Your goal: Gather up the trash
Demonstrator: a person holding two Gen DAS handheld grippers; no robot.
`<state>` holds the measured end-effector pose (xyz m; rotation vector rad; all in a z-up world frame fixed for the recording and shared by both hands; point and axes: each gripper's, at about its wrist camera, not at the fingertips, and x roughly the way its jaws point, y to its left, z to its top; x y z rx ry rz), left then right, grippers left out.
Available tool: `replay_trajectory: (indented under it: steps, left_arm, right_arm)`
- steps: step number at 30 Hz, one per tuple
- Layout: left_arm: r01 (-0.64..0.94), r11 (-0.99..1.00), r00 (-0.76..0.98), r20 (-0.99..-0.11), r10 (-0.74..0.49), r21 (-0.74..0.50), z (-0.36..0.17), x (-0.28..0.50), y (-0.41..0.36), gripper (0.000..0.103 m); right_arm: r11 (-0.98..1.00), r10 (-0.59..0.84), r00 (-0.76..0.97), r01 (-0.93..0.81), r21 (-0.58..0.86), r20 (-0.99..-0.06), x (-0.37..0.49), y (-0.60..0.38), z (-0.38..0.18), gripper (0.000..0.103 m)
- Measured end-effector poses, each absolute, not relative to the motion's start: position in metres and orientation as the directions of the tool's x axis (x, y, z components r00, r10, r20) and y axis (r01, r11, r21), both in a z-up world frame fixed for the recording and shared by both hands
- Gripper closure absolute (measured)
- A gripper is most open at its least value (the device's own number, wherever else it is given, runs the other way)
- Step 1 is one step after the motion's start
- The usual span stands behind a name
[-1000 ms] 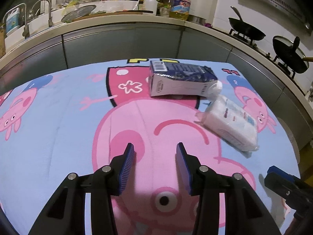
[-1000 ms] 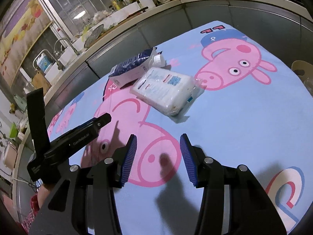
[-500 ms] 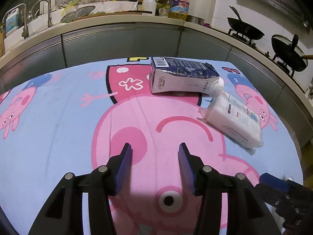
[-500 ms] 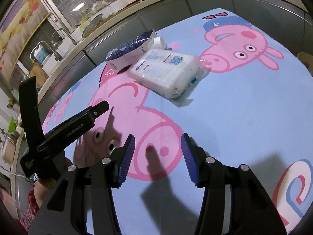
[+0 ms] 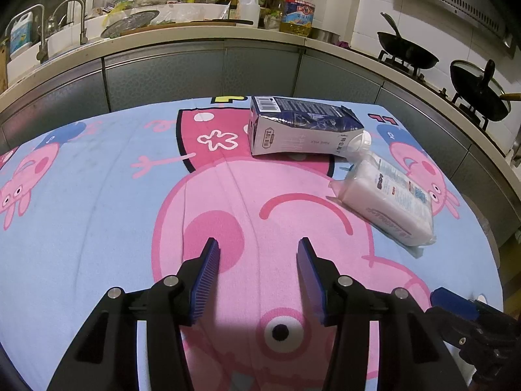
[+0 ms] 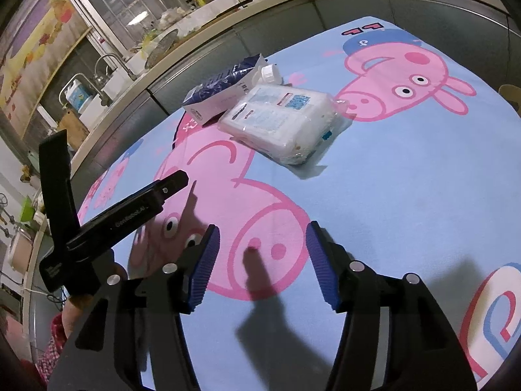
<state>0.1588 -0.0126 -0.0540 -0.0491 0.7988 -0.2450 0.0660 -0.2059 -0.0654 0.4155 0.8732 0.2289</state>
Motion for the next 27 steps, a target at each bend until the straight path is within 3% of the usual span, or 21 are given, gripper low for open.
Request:
replay_trajectory:
  steps: [27]
  left_arm:
    - [0.203,0.963,0.669,-0.694,-0.268,-0.177,-0.054,0.1573,-0.0096,0.051]
  right_arm:
    - [0.909,0.355,0.635,-0.062,0.413,-0.686,0.0635,-0.1971,-0.0648,0.042]
